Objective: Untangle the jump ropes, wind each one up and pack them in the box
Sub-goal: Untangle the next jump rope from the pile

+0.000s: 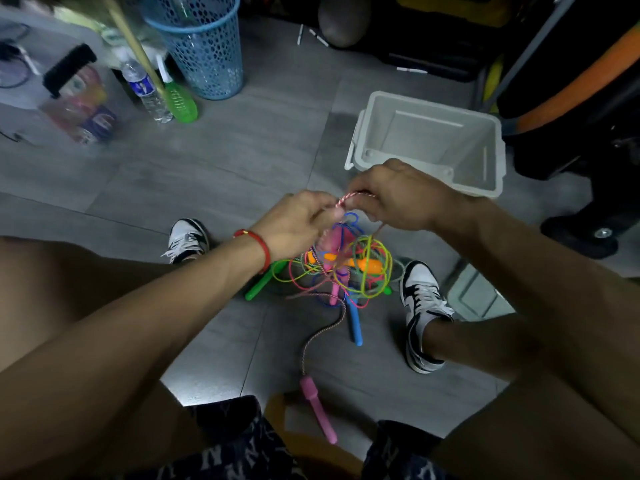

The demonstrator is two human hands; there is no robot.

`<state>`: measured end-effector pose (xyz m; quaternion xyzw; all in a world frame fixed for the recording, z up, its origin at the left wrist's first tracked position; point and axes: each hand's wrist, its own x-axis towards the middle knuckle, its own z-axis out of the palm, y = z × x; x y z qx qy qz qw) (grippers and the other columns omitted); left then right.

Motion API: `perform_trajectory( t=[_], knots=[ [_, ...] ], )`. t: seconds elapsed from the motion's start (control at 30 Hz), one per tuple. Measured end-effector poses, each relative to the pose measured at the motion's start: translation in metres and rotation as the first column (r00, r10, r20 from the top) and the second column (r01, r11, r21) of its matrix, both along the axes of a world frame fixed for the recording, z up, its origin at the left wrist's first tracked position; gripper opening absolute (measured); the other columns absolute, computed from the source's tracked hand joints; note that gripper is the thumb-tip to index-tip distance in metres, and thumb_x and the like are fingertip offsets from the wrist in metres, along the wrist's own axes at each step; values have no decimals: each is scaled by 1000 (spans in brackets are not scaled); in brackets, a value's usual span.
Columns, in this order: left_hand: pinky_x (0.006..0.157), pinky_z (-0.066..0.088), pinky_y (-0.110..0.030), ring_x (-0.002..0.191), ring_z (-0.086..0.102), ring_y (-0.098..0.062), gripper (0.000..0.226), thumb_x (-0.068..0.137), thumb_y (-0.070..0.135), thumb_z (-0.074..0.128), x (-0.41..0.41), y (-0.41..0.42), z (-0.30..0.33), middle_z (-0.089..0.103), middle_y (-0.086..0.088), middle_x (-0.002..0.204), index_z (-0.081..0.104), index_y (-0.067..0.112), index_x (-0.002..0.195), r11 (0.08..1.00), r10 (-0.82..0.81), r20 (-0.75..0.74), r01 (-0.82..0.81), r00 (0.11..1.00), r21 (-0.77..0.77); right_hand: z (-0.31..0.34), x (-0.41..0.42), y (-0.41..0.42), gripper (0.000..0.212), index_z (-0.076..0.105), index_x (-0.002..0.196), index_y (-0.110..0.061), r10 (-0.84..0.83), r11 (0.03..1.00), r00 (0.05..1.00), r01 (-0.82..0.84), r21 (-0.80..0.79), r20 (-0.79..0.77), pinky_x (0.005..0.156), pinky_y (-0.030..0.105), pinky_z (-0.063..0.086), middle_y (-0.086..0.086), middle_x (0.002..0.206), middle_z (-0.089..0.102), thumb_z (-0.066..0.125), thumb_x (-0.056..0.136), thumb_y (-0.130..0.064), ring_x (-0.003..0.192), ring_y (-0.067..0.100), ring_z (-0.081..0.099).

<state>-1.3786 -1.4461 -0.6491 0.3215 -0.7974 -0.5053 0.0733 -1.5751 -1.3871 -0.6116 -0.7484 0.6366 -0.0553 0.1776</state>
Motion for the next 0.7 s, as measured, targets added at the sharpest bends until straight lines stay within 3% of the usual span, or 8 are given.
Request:
perform_trajectory(
  t=[0.1, 0.27, 0.37, 0.43, 0.5, 0.57, 0.63, 0.7],
  knots=[
    [61, 46, -33, 57, 51, -18, 23, 99, 29, 51, 4, -21, 12, 56, 1, 60, 63, 25, 79, 983, 33, -90, -49, 995, -179, -17, -22, 0, 20, 67, 80, -21, -53, 992, 998, 50, 115, 25, 77, 32, 47, -11, 62, 58, 61, 96, -31, 74, 19, 60],
    [64, 44, -34, 60, 53, -23, 26, 97, 27, 47, 16, -55, 22, 58, 6, 58, 58, 26, 73, 913, 338, -431, -403, 837, -67, -64, -70, 17, 26, 67, 74, -15, -100, 974, 995, 96, 204, 9, 82, 28, 48, -1, 78, 69, 55, 96, -20, 81, 23, 67],
    [73, 57, -42, 74, 67, -32, 16, 78, 29, 55, 33, -78, 1, 70, -12, 72, 63, 19, 69, 877, 439, 38, -419, 898, -236, -56, -85, 12, 31, 70, 81, -5, -251, 968, 968, 250, 30, 24, 64, 9, 35, 7, 74, 69, 47, 97, -18, 77, 29, 71],
    [85, 57, -43, 95, 69, -35, 8, 79, 17, 64, 41, -75, -5, 73, -18, 92, 69, 11, 77, 953, 250, 597, -84, 762, -291, -31, -84, 2, 23, 73, 93, -10, -323, 941, 940, 332, -74, 112, 59, 5, 39, -1, 64, 67, 52, 100, -17, 67, 21, 72],
    [93, 53, -38, 109, 64, -34, 15, 86, 19, 64, 41, -66, -7, 70, -17, 105, 68, 5, 90, 960, 65, 805, 182, 590, -211, -6, -69, -6, 21, 73, 101, -15, -224, 957, 965, 245, -157, 139, 62, 11, 44, -2, 65, 67, 53, 102, -23, 63, 20, 71],
    [104, 44, -30, 126, 54, -30, 45, 91, 29, 69, 32, -50, -4, 58, -13, 134, 57, 10, 130, 983, 37, 654, 89, 755, -159, 11, -46, -10, 24, 71, 105, -18, -77, 969, 994, 93, -229, 79, 74, 28, 49, 3, 81, 72, 51, 103, -31, 78, 25, 69],
    [102, 42, -21, 127, 54, -18, 70, 85, 29, 76, 12, -29, 5, 56, -6, 136, 43, 16, 145, 996, 54, 208, -69, 977, 64, 18, -23, -12, 35, 70, 107, -21, 3, 969, 1000, -6, -246, -11, 78, 39, 51, 7, 92, 73, 43, 101, -43, 91, 32, 66],
    [85, 51, -18, 98, 65, -10, 40, 93, 21, 69, -10, -14, 15, 67, -5, 107, 53, 20, 129, 973, 76, -102, -51, 992, 226, 18, -7, -15, 40, 67, 108, -27, -17, 970, 997, -4, -243, -80, 77, 42, 52, 10, 97, 72, 37, 98, -50, 97, 37, 64]
  ],
)
